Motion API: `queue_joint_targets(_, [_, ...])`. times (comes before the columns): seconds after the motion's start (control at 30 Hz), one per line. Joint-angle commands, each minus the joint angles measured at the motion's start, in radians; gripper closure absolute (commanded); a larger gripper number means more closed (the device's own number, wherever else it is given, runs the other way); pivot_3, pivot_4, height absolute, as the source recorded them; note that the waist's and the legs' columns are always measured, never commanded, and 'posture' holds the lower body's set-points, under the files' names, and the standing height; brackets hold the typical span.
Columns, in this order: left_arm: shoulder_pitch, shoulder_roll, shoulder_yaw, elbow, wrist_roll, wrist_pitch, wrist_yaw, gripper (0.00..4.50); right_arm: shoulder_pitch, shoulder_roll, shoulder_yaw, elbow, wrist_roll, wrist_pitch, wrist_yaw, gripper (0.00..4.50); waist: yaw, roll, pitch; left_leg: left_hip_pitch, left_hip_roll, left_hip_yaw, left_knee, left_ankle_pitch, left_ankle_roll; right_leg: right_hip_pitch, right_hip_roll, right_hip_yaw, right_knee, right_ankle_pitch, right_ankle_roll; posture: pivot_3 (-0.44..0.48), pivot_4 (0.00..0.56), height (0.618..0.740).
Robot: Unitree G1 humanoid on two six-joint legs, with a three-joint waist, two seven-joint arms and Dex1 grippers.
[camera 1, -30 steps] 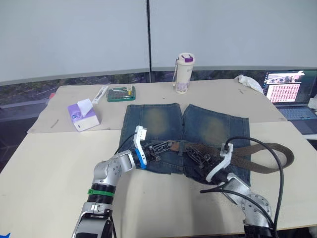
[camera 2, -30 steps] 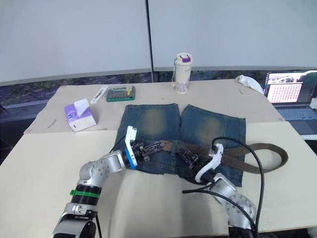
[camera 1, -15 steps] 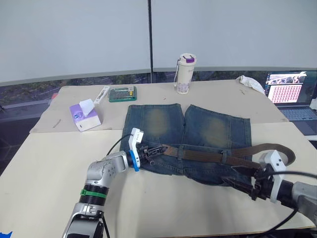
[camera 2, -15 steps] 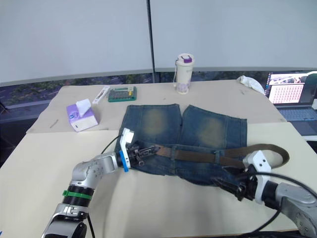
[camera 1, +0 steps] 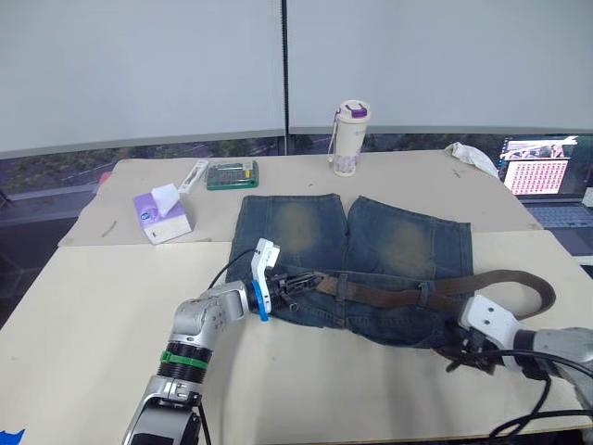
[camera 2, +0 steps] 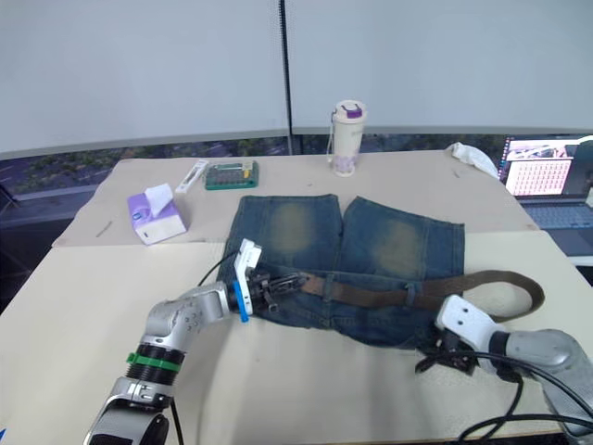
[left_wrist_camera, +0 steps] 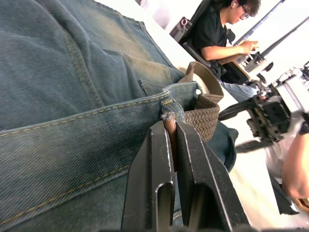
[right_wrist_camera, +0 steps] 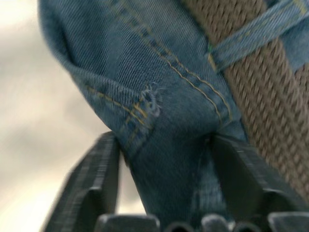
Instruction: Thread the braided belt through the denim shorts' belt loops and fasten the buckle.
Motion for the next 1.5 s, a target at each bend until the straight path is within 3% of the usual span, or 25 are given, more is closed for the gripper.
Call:
queue_joint_targets(0.03, [-0.056, -0.039, -0.014, 0.023, 0.022, -0.063, 0.0, 4.5, -0.043, 0.038, -0.014, 0.037, -0.017, 0.025, -0.05, 3.04, 0.0, 0.0, 0.0, 0.0, 0.0, 0.0, 0.0, 0.0, 0.0, 0.0, 0.0, 0.0, 0.0, 0.0, 0.0, 0.0, 0.15, 0.74])
queue_joint_targets(0.13, [-0.104, -0.085, -0.019, 0.07, 0.039, -0.1, 0.006, 4.5, -0.064, 0.042, -0.003, 0.107, -0.053, 0.014, -0.059, 4.1, 0.003, 0.0, 0.0, 0.0, -0.001, 0.0, 0.001, 0.0, 0.0, 0.0, -0.001, 0.0, 0.0, 0.001, 0.0, 0.0, 0.15, 0.74])
queue_joint_targets(0.2, [-0.131, -0.107, -0.025, 0.108, 0.062, -0.136, 0.005, 4.5, -0.076, 0.036, 0.002, 0.159, -0.083, -0.003, -0.07, 4.46, 0.006, -0.001, 0.0, 0.0, -0.002, 0.0, 0.001, 0.0, 0.0, 0.001, -0.001, 0.0, 0.0, 0.001, 0.0, 0.0, 0.15, 0.74])
queue_joint_targets(0.33, [-0.185, -0.157, -0.037, 0.179, 0.107, -0.189, 0.037, 4.5, -0.087, 0.047, -0.035, 0.227, -0.105, 0.02, -0.128, 4.46, 0.012, -0.001, 0.0, 0.0, -0.002, 0.001, 0.001, 0.0, 0.0, 0.001, -0.001, 0.0, 0.0, 0.001, 0.0, 0.0, 0.15, 0.74])
queue_joint_targets(0.5, [-0.215, -0.202, -0.025, 0.184, 0.106, -0.184, 0.055, 4.5, -0.005, 0.032, -0.116, 0.267, -0.11, 0.054, -0.187, 4.46, 0.039, -0.001, 0.0, -0.001, -0.003, 0.0, 0.003, 0.0, 0.001, 0.001, -0.003, 0.0, -0.001, 0.001, 0.001, 0.0, 0.15, 0.74])
queue_joint_targets(0.7, [-0.145, -0.166, -0.027, 0.133, 0.106, -0.118, 0.061, 4.5, 0.062, 0.013, -0.209, 0.338, -0.123, -0.007, -0.236, 4.46, 0.051, -0.001, 0.0, -0.001, -0.004, 0.001, 0.003, 0.0, 0.002, 0.002, -0.004, 0.0, -0.001, 0.001, 0.001, 0.0, 0.15, 0.74])
queue_joint_targets(0.97, [-0.104, -0.151, 0.081, 0.106, 0.045, -0.024, 0.154, 4.5, 0.112, -0.03, -0.278, 0.462, -0.138, -0.108, -0.234, 4.46, 0.054, -0.001, 0.0, -0.001, -0.004, 0.001, 0.003, 0.001, 0.002, 0.002, -0.003, -0.001, -0.001, 0.001, 0.002, 0.0, 0.15, 0.74])
queue_joint_targets(1.23, [-0.074, -0.147, 0.056, 0.072, 0.052, -0.012, 0.15, 4.5, 0.091, -0.04, -0.316, 0.505, -0.113, -0.175, -0.208, 4.46, 0.048, -0.001, 0.0, -0.001, -0.004, 0.002, 0.002, 0.004, -0.004, 0.002, -0.003, 0.0, -0.001, 0.001, 0.002, 0.0, 0.15, 0.74])
queue_joint_targets(1.27, [-0.074, -0.149, 0.058, 0.069, 0.048, -0.01, 0.152, 4.5, 0.09, -0.033, -0.337, 0.484, -0.08, -0.148, -0.189, 3.5, 0.048, -0.001, 0.0, -0.001, -0.004, 0.002, 0.002, 0.004, -0.004, 0.002, -0.003, 0.0, -0.001, 0.001, 0.002, 0.0, 0.15, 0.74])
queue_joint_targets(1.43, [-0.077, -0.152, 0.062, 0.063, 0.035, -0.002, 0.155, 4.5, 0.152, -0.044, -0.431, 0.353, 0.056, -0.004, -0.036, 1.69, 0.039, -0.001, 0.0, -0.001, -0.003, 0.002, 0.002, 0.003, -0.002, 0.002, -0.002, 0.0, -0.001, 0.001, 0.002, 0.0, 0.15, 0.74])
queue_joint_targets(1.5, [-0.079, -0.149, 0.065, 0.057, 0.027, 0.006, 0.152, 4.5, 0.215, -0.064, -0.492, 0.246, 0.136, 0.117, 0.054, 1.16, 0.035, 0.0, 0.0, -0.002, -0.003, 0.002, 0.001, 0.002, -0.001, 0.002, -0.002, 0.0, -0.001, 0.001, 0.002, 0.0, 0.15, 0.74])
